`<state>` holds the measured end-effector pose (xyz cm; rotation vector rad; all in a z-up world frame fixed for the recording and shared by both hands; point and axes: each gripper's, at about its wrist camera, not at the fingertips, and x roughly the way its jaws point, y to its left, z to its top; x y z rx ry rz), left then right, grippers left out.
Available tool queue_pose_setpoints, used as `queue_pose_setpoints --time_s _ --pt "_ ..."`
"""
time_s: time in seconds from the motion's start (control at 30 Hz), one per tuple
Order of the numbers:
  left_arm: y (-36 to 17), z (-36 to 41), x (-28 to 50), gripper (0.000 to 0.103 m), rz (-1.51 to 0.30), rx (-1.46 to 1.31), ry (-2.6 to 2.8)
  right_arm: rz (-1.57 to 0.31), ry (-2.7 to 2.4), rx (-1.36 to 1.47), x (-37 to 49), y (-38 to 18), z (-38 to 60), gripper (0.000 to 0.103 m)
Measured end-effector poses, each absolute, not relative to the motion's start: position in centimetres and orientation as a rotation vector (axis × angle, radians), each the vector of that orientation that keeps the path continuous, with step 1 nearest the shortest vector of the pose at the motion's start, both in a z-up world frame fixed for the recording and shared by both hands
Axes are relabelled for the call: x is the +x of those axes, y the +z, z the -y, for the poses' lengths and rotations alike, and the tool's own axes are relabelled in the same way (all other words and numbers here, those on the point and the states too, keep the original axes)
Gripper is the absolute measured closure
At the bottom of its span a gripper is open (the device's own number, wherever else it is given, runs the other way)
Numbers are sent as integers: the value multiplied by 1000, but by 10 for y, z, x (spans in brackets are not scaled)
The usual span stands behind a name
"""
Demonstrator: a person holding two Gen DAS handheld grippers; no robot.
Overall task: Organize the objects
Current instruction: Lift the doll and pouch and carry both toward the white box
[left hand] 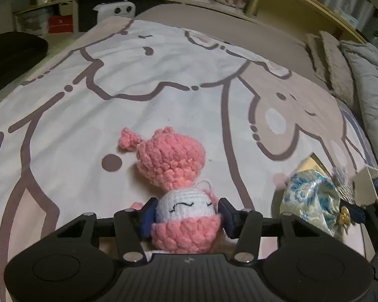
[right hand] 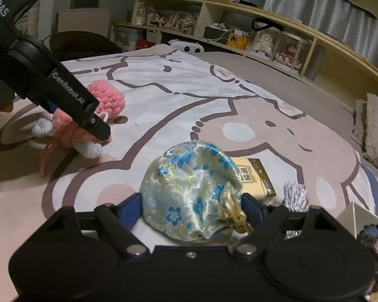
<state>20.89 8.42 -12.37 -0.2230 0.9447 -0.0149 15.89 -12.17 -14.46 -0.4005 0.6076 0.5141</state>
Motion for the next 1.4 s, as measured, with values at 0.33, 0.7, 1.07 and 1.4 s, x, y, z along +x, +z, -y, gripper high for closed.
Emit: queue_pose_setpoints --time_s 0.33,0.7,1.07,1.4 --pt "-119 -68 182 51 -1010 -126 -159 -764 482 -209 133 -122 155 21" --pt "-116 -39 136 51 -1101 42 -338 -849 384 -117 85 -106 186 21" --pt "-112 -44 124 50 -1125 -82 -229 -965 391 -91 64 -125 188 20" --pt "-125 -34 132 51 -1112 -72 -171 -956 404 -127 67 -133 181 12"
